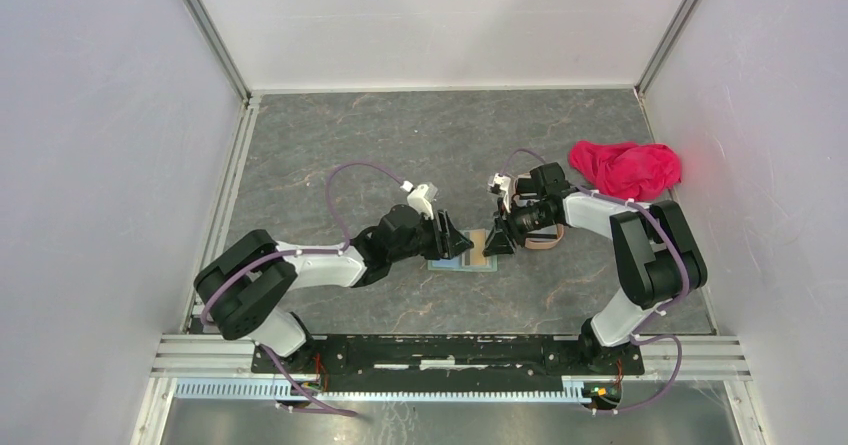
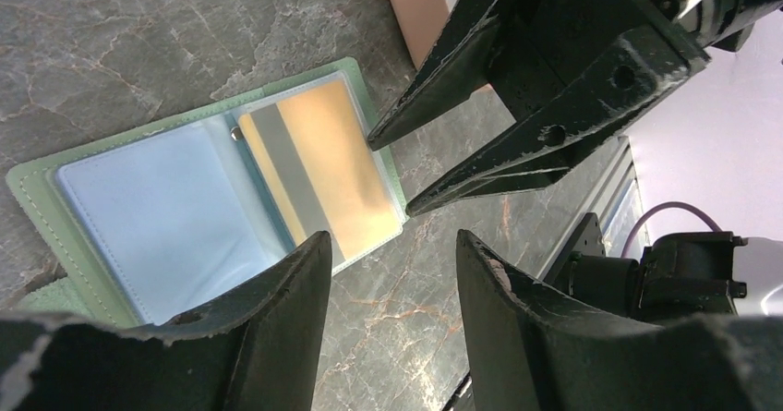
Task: Put the credit cards into the card holder
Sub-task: Open the card holder at the center of the board.
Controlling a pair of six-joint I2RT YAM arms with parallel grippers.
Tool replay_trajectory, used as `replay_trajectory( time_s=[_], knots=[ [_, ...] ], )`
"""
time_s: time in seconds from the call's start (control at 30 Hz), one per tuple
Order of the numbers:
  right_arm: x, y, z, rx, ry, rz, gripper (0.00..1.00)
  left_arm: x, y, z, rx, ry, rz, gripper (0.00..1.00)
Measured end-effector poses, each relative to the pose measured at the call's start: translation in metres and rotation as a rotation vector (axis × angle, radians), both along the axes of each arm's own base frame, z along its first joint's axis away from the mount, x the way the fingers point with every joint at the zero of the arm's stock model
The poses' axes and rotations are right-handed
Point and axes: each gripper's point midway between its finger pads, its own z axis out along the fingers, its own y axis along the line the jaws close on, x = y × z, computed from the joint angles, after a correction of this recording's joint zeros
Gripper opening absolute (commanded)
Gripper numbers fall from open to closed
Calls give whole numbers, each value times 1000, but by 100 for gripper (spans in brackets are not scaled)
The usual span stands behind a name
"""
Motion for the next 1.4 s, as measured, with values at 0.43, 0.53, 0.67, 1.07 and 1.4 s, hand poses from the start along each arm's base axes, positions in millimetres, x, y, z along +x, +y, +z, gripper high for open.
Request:
replay_trajectory(
  time_s=[0.43,0.53,0.67,1.07,1.4],
  knots=[
    [0,10,12,76,50,-21,51,-3,-2,-25,27,64,-2,62],
    [-1,14,16,109,72,-28,51,-2,-3,-23,18,58,-1,64],
    [-5,23,20,140,90,-20,52,-2,-4,-22,11,60,0,64],
    [-8,54,19,139,6,30,56,-13,5,-27,1,106,18,73],
    [-18,83,42,236,52,80,56,-15,38,2,-28,30,116,79]
  ],
)
